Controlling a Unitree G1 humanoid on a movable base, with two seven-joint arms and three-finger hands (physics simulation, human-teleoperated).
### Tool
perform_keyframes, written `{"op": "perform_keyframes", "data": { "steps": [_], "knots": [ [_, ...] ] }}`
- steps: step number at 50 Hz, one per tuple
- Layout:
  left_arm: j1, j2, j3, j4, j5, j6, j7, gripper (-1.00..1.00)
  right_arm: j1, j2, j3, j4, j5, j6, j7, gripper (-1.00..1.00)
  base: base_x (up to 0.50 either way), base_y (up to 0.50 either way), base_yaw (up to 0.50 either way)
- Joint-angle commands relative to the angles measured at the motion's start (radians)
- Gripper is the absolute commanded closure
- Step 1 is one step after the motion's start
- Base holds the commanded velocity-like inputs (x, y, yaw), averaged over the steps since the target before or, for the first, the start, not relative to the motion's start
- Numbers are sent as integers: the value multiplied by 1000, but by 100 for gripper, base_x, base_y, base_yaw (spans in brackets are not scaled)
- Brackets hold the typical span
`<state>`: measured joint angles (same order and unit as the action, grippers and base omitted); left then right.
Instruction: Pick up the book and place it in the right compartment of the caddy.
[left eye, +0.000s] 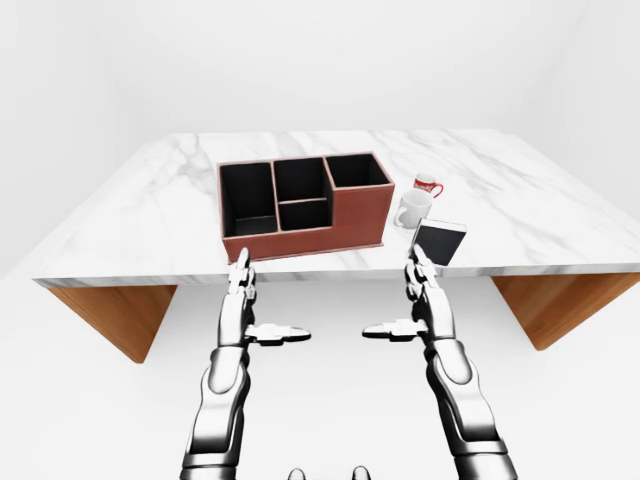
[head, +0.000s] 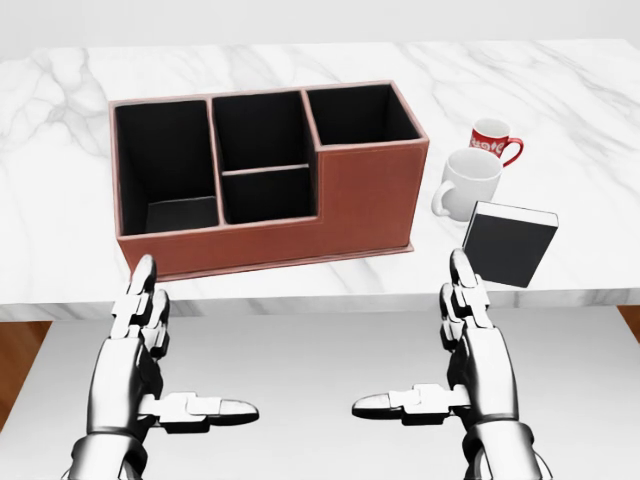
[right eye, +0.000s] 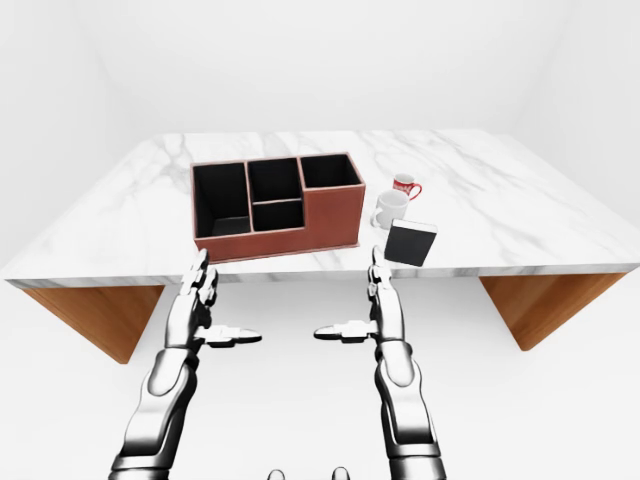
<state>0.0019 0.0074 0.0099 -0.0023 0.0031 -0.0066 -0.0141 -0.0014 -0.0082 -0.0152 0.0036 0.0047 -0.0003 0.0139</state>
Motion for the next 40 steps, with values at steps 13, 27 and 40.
{"op": "perform_keyframes", "data": {
  "steps": [13,27,40],
  "knots": [
    [24,14,26,-125,23,39,-11,-100,22,-14,-21,-142,-47,24,-18,-100,0,0,0],
    [-44,61,191,-417,-99,94,24,-100,105,-18,-159,-624,-8,88,6,-100,0,0,0],
    [-70,93,286,-479,-213,94,116,-100,147,4,-253,-751,26,88,50,-100,0,0,0]
  ]
}}
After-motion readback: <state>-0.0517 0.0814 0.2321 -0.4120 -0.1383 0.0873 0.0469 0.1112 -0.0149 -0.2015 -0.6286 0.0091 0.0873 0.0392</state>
